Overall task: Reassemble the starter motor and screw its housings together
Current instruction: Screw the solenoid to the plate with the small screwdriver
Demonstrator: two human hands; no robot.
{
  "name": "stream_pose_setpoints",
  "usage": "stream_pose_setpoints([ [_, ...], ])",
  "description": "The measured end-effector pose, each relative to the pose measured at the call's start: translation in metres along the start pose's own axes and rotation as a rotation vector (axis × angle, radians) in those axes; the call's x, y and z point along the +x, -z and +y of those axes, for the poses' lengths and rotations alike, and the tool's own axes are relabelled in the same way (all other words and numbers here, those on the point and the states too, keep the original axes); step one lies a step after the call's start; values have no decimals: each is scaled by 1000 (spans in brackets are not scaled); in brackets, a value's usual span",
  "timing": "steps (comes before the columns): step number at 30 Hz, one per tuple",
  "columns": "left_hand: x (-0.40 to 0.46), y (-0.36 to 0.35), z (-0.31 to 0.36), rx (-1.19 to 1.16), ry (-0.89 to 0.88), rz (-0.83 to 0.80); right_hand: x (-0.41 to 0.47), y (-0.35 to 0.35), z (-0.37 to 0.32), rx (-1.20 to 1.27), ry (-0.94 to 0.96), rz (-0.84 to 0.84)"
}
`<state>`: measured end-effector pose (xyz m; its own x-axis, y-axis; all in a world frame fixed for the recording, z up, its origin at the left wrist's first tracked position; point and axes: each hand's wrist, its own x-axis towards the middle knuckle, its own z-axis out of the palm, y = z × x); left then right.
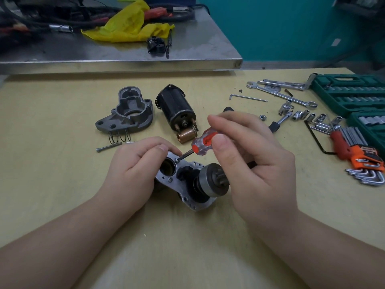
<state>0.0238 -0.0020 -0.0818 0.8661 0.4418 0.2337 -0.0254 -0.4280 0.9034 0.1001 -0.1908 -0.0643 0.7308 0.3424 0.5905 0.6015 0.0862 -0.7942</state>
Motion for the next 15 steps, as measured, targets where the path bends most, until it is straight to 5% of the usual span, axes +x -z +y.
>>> stream_pose_setpoints([
  [15,0,0,-1,-26,-4,2,-1,2,5,5,11,-19],
])
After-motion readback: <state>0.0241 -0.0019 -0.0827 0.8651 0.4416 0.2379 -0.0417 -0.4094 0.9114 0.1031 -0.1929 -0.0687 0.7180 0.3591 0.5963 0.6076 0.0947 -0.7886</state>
